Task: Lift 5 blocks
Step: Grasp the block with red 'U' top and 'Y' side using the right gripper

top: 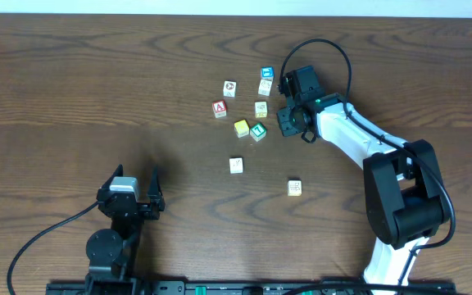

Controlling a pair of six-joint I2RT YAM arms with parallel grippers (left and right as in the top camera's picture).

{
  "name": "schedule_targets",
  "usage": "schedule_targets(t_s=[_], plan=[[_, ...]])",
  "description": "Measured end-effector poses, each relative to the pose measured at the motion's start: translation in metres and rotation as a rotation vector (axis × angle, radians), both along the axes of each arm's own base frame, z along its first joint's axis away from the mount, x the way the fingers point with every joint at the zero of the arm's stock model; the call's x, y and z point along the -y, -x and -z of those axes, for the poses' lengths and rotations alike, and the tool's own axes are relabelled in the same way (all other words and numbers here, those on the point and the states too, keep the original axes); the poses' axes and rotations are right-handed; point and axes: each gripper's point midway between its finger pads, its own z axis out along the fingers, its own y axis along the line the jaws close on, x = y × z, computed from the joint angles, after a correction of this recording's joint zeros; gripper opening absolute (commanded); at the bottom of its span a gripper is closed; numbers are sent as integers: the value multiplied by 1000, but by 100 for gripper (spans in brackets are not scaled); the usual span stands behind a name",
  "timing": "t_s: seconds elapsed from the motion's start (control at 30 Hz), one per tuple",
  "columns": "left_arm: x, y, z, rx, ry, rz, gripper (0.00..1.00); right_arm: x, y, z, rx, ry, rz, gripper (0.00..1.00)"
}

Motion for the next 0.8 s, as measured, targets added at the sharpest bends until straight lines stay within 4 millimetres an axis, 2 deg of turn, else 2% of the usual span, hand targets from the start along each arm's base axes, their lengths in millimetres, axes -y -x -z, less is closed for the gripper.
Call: schedule_targets(t_s=[0.37,0.5,0.73,0.8], plan=[[0,0,0,0,0,0,73,1,0,-6,-17,14,2,25],[0,0,0,0,0,0,73,0,-4,-21,-24,18,5,20],[0,0,0,0,0,0,72,2,0,-48,-79,40,4,1],[0,0,0,0,0,0,73,4,3,-54,-102,51,6,1]])
